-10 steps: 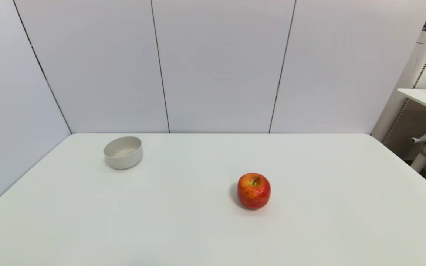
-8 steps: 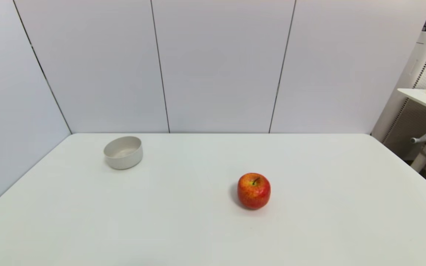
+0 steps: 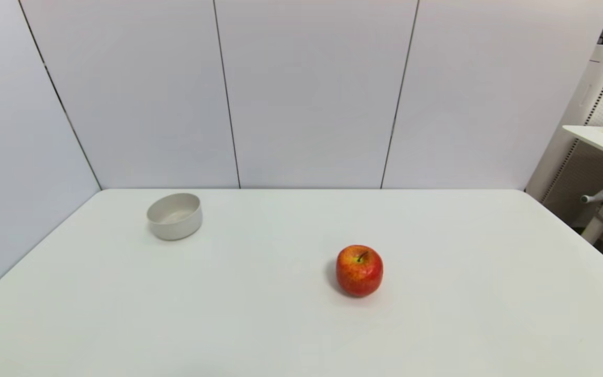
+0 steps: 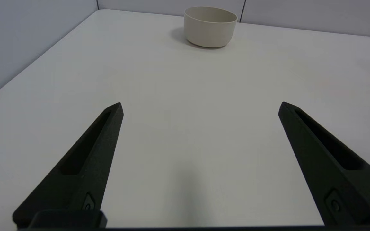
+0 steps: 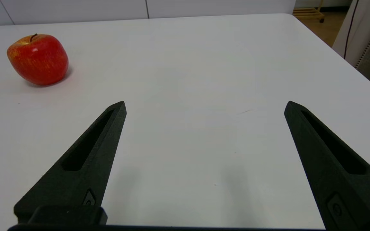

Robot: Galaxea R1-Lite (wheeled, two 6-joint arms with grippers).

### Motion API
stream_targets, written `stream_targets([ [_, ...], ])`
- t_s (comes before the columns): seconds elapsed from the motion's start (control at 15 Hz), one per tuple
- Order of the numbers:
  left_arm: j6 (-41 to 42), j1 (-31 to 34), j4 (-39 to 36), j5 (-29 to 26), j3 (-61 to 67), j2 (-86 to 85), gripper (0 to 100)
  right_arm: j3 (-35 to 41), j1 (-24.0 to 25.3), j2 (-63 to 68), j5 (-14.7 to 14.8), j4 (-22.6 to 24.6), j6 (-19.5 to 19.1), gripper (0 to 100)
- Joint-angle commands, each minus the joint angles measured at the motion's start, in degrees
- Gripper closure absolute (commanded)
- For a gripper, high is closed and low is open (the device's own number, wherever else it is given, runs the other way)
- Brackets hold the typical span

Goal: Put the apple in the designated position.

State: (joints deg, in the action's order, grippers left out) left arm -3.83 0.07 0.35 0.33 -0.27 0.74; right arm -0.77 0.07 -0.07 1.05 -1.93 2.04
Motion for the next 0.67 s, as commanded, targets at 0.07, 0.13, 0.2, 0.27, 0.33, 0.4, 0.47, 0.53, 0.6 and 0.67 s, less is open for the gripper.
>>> stream_targets([
  [0.07, 0.1, -1.0, -3.7, -1.0, -5.5, 19.7, 0, 0.0, 0.0, 0.1, 0.0, 0.0, 0.0, 0],
  [0.13, 0.8, -2.6, -6.9, -2.0, -8.7, 26.2, 0, 0.0, 0.0, 0.1, 0.0, 0.0, 0.0, 0],
  [0.2, 1.2, -5.5, -12.3, -2.8, -12.6, 34.7, 0, 0.0, 0.0, 0.1, 0.0, 0.0, 0.0, 0],
  [0.27, 2.4, -8.9, -17.4, -2.8, -15.9, 41.5, 0, 0.0, 0.0, 0.1, 0.0, 0.0, 0.1, 0],
  [0.33, 4.4, -12.2, -21.7, -2.8, -19.0, 47.5, 0, 0.1, 0.0, 0.1, 0.0, 0.0, 0.0, 0],
  [0.4, 7.1, -16.6, -25.8, -2.8, -22.5, 54.0, 0, 0.1, 0.0, 0.1, 0.0, 0.0, 0.1, 0],
  [0.47, 8.7, -19.0, -28.0, -2.8, -24.5, 57.9, 0, 0.0, 0.0, 0.1, 0.0, 0.0, 0.0, 0],
  [0.53, 11.0, -21.5, -30.3, -2.9, -27.2, 63.2, 0, 0.0, 0.0, 0.1, 0.0, 0.0, 0.0, 0],
  [0.6, 13.7, -25.7, -31.4, -3.0, -30.8, 68.5, 0, 0.0, 0.0, 0.1, 0.0, 0.0, 0.0, 0],
  [0.67, 14.6, -30.7, -31.3, -3.1, -33.3, 72.2, 0, 0.0, 0.0, 0.1, 0.0, 0.0, 0.1, 0],
])
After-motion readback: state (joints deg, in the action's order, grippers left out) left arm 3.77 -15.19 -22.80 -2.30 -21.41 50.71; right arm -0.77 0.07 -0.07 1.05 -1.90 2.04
